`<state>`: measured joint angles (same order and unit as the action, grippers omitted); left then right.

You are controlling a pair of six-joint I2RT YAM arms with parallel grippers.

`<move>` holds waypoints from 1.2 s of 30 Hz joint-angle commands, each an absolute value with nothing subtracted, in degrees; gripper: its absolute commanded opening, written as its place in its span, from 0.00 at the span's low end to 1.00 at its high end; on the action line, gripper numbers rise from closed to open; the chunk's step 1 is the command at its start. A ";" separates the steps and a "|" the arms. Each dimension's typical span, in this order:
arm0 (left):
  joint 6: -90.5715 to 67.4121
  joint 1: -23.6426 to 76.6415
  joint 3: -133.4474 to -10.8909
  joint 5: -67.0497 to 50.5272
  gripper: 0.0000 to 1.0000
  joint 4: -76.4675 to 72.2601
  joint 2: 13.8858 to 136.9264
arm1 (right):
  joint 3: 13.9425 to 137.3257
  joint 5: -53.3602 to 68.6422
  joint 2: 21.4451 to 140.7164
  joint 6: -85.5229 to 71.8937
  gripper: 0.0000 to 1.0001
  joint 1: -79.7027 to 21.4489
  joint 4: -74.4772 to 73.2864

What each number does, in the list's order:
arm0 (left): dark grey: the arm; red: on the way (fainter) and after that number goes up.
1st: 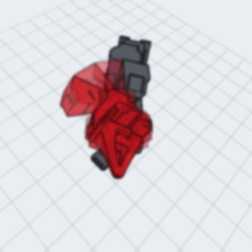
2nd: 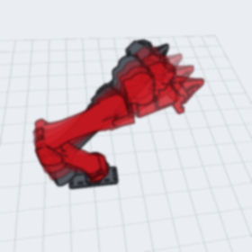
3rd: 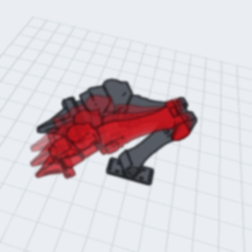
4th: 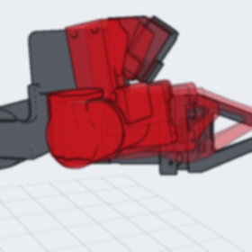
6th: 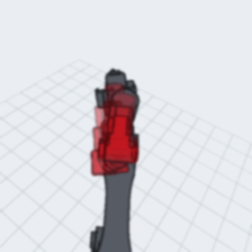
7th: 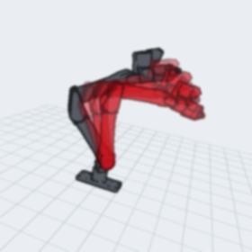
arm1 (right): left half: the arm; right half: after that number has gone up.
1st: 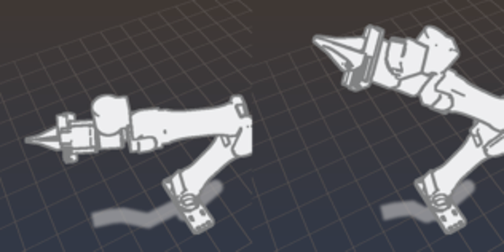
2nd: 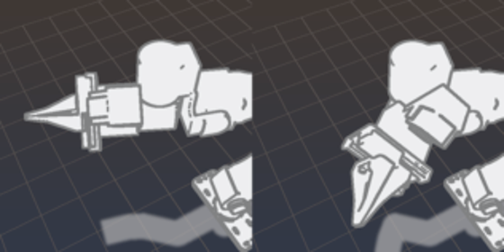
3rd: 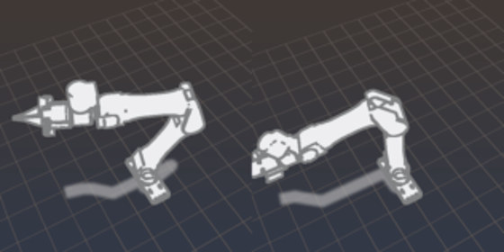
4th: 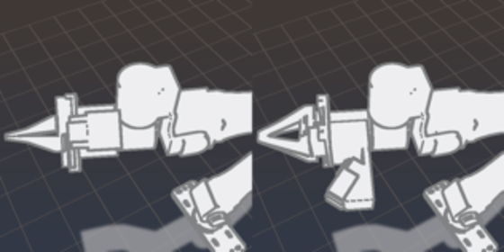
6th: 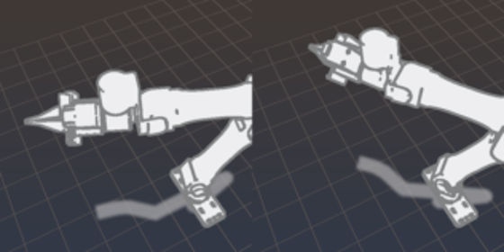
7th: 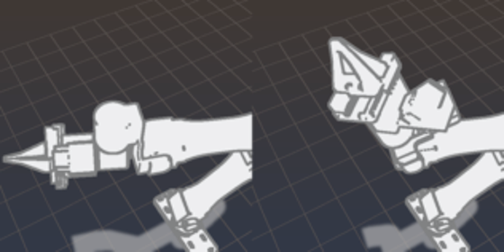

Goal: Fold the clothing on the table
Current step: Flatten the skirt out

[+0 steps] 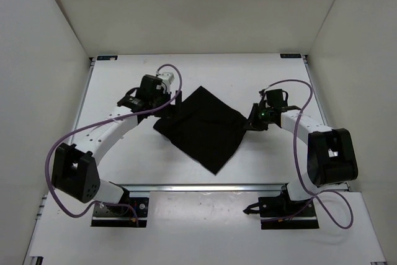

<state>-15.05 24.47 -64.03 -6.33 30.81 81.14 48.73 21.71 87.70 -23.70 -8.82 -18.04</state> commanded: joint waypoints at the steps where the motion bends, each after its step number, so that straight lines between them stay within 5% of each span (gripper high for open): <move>1: -17.14 28.73 -61.27 -6.15 0.99 27.52 82.35 | 47.55 20.84 85.96 -21.18 0.13 -9.49 -21.87; 4: -18.37 28.92 -58.45 -6.50 0.98 26.37 83.23 | 46.67 18.37 83.59 -19.51 0.39 -9.23 -24.87; 10: -18.02 26.90 -56.96 -3.95 0.99 28.04 83.59 | 54.03 20.39 80.24 -14.16 0.58 -7.73 -19.97; 12: -19.59 25.67 -55.65 -5.18 0.95 26.46 83.94 | 57.02 23.19 82.86 -12.84 0.48 -10.10 -16.45; 14: -20.30 25.40 -53.71 -6.41 0.90 24.27 84.72 | 61.86 23.90 87.61 -12.22 0.14 -11.51 -13.72; 16: -20.92 24.87 -53.88 -6.86 0.84 23.99 85.95 | 70.88 25.22 94.20 -11.52 0.00 -12.65 -15.20; 19: -20.30 24.96 -55.36 -6.07 0.71 24.34 87.97 | 83.09 28.47 108.06 -9.59 0.00 -15.64 -18.80; 22: -20.39 23.91 -55.81 -6.24 0.37 24.52 88.68 | 93.04 29.27 116.95 -7.30 0.00 -18.62 -22.23; 27: -20.74 21.80 -55.02 -6.16 0.06 23.82 87.98 | 103.34 30.24 127.17 -6.15 0.00 -21.18 -25.40; 36: -19.96 20.22 -55.54 -8.52 0.10 23.90 87.71 | 108.46 24.10 135.97 -5.44 0.00 -22.59 -27.86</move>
